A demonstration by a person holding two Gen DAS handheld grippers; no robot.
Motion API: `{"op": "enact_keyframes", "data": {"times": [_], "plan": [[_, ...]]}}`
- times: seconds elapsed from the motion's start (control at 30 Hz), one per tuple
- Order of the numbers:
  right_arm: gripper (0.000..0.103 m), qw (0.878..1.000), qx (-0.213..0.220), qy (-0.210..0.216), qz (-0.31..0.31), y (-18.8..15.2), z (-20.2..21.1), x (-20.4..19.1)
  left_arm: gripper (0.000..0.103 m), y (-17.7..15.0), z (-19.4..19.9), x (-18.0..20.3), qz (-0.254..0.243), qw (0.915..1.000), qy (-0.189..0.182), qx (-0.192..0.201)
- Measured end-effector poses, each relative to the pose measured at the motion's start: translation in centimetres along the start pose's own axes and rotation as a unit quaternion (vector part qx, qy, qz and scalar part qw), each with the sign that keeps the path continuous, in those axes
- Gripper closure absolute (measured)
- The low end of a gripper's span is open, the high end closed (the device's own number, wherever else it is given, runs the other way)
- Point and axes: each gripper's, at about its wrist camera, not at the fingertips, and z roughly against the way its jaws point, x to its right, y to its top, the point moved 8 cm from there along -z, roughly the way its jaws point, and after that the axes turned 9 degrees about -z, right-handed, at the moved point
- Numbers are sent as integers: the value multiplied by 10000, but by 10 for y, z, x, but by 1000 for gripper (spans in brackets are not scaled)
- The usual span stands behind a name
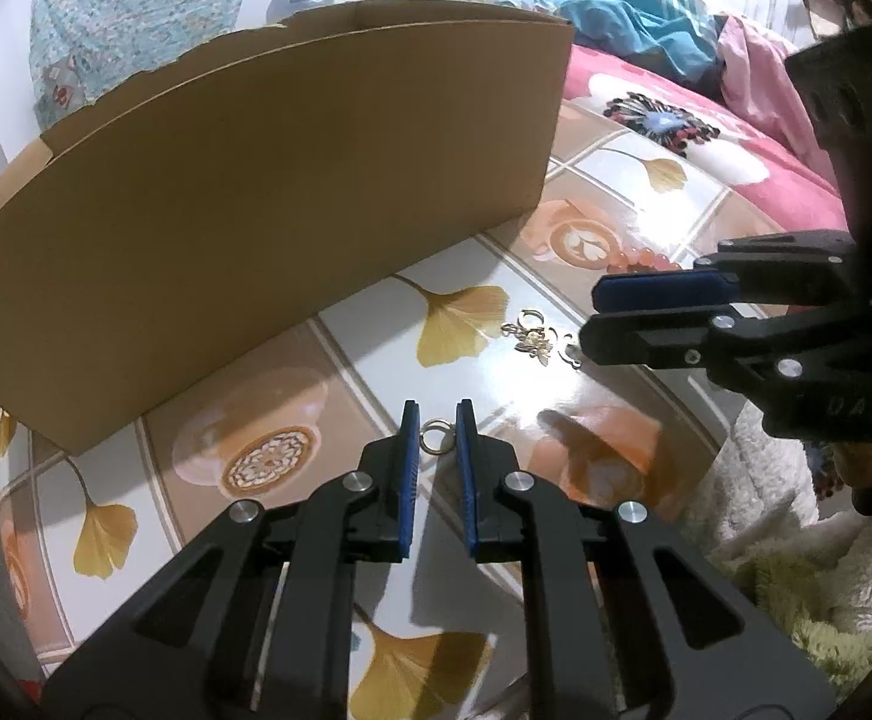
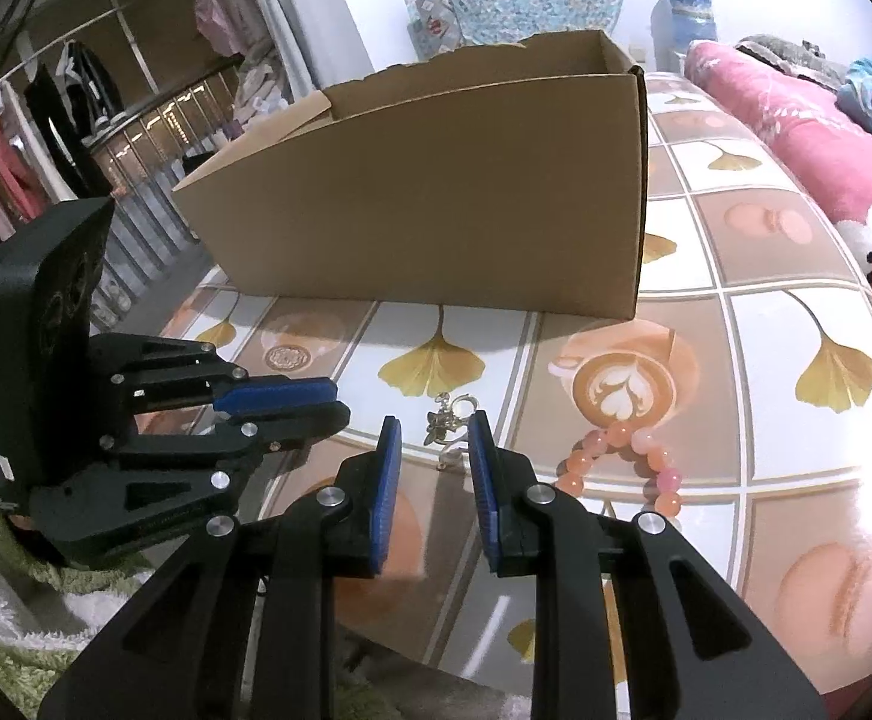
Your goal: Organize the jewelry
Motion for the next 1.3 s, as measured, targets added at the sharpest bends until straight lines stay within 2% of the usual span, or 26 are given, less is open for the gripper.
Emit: {"op": "enact_keyframes", "data": {"times": [0.2, 0.37, 0.53, 0.8, 0.83, 0.87, 1.3], "plan": [[80, 9993, -110, -98, 338, 2, -8, -11, 92, -2, 6, -14, 139, 9998, 107, 89], [80, 9970, -251, -374, 636, 2, -21, -16, 92, -4, 8, -19, 198, 9996, 125, 130], [86, 9945, -409, -580, 771, 2, -32, -15, 92, -5, 6, -21, 228, 9996, 70, 166], [88, 9891, -495, -881, 1069, 2, -35, -19, 92, -8, 4, -22, 255, 9995, -48, 200], [92, 9885, -506, -910, 1099, 2, -36, -19, 92, -8, 3, -22, 254, 9995, -57, 200], [94, 9882, -535, -912, 1108, 2, -37, -20, 92, -9, 3, -22, 256, 9995, -64, 201], [95, 9897, -496, -781, 1095, 5, -28, -27, 92, -11, 7, -25, 291, 9991, -108, 280]]}}
